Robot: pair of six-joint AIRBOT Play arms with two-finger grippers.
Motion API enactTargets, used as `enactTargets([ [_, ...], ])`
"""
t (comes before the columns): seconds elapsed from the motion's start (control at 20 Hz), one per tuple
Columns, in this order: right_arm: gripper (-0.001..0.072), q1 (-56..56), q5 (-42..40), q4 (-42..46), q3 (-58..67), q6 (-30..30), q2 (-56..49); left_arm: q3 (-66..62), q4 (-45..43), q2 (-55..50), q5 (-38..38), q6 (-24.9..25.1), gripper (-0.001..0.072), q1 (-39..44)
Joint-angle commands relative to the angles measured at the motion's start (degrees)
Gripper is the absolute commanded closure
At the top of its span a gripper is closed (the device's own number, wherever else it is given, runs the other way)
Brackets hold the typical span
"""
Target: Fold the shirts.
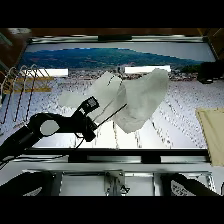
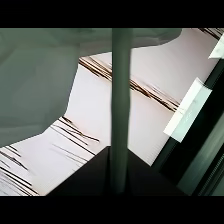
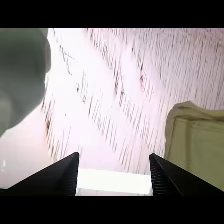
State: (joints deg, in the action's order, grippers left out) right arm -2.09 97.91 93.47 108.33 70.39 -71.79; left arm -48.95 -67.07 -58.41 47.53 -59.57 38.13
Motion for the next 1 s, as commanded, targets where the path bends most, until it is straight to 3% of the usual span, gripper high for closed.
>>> enactTargets([
  [0.0,0.0167,-8.07,-1.81,-12.66,0.02,-39.08,-3.61,-1.79,-1.01,-0.04,2.32,1.01,0.0664,0.00],
  [0.1,0.0167,-6.93,-1.92,-18.47,0.02,-51.56,-6.23,-2.08,-2.23,-0.11,3.98,1.42,0.0664,0.00],
  [0.2,0.0167,-4.70,-2.56,-18.47,0.02,-56.35,-8.61,-2.05,-4.96,-0.31,6.14,1.40,0.0664,0.00],
  [0.55,0.0134,3.34,-0.57,-21.53,0.02,-58.66,-13.97,-2.08,-13.81,-0.57,6.86,1.40,0.0664,0.00],
  [0.95,0.0134,6.25,-0.68,-22.77,-0.26,-59.12,-16.41,-2.19,-14.36,-0.50,2.99,3.43,0.0664,0.11],
])
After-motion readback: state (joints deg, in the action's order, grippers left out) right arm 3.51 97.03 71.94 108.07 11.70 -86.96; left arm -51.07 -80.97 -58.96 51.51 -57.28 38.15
